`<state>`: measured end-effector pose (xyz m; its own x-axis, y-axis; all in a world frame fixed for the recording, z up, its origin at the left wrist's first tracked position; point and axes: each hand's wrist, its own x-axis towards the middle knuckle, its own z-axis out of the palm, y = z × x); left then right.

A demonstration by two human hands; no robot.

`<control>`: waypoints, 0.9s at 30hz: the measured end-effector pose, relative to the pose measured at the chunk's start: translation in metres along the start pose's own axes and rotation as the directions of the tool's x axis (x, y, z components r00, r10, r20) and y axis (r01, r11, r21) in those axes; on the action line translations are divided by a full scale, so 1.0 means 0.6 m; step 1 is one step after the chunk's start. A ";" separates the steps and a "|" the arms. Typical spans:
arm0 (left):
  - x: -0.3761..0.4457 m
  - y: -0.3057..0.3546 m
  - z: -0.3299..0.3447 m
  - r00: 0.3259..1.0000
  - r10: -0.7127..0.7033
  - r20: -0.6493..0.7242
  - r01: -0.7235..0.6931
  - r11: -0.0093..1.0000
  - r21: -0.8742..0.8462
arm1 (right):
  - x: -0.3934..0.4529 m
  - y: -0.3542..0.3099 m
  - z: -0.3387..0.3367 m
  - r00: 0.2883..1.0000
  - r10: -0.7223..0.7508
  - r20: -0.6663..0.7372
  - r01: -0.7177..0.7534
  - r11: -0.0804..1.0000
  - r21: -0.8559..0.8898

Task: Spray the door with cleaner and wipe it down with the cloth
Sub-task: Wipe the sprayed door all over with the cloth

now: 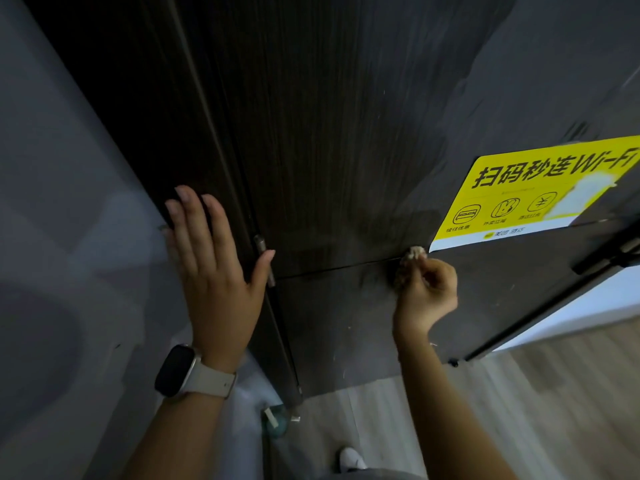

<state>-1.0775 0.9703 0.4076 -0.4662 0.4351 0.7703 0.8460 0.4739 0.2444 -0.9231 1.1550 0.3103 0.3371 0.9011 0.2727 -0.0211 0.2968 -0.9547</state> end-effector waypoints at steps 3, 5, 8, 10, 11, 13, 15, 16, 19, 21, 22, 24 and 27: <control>-0.001 0.002 0.003 1.000 -0.016 -0.002 0.016 1.000 -0.006 | -0.071 -0.013 0.024 0.977 -0.109 0.183 0.091 0.990 0.103; 0.001 0.003 0.002 1.000 -0.022 0.000 0.022 1.000 -0.011 | -0.141 -0.035 0.038 0.872 -0.191 0.451 0.148 0.981 0.129; 0.001 0.000 -0.002 1.000 0.005 0.010 -0.005 1.000 -0.007 | -0.181 -0.048 0.053 0.764 -0.252 0.594 0.244 0.965 0.096; 0.000 -0.004 -0.005 0.999 0.025 0.024 -0.025 1.000 0.013 | -0.149 -0.044 0.040 0.792 -0.247 0.558 0.240 0.967 0.089; -0.001 -0.005 -0.005 0.999 0.030 0.032 -0.030 0.999 0.013 | -0.122 -0.039 0.029 0.836 -0.225 0.501 0.213 0.974 0.081; -0.002 -0.004 -0.006 0.999 0.029 0.041 -0.029 1.000 -0.004 | -0.057 -0.024 0.006 0.942 -0.105 0.319 0.091 0.994 0.058; -0.003 -0.001 -0.005 0.999 0.021 0.044 -0.021 1.000 -0.014 | -0.002 -0.020 -0.010 0.982 0.130 0.139 -0.143 0.985 0.093; -0.003 -0.001 -0.005 0.999 0.020 0.041 -0.020 1.000 -0.015 | 0.013 -0.019 -0.011 0.972 0.216 0.094 -0.226 0.968 0.113; -0.002 -0.003 -0.004 0.999 0.024 0.031 -0.024 1.000 -0.020 | 0.014 -0.033 -0.003 0.973 0.224 0.062 -0.230 0.963 0.137; -0.004 -0.004 -0.003 0.999 0.028 0.027 -0.027 0.999 -0.022 | 0.019 -0.069 0.004 0.992 0.103 0.069 -0.114 0.979 0.170; -0.003 -0.004 -0.003 0.999 0.030 0.026 -0.030 0.999 -0.023 | 0.031 -0.090 0.010 0.997 0.029 0.067 -0.040 0.986 0.161; -0.002 -0.003 -0.003 0.999 0.027 0.026 -0.026 0.999 -0.026 | 0.071 -0.132 0.020 0.995 -0.089 0.039 0.082 0.984 0.160; -0.003 -0.002 -0.001 1.000 0.016 0.015 -0.015 0.999 -0.033 | 0.093 -0.155 0.018 0.965 -0.260 0.037 0.248 0.949 0.193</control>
<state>-1.0775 0.9687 0.4064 -0.4568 0.4536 0.7652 0.8609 0.4420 0.2519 -0.9127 1.1813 0.4154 0.2962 0.8040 0.5156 -0.1182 0.5665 -0.8156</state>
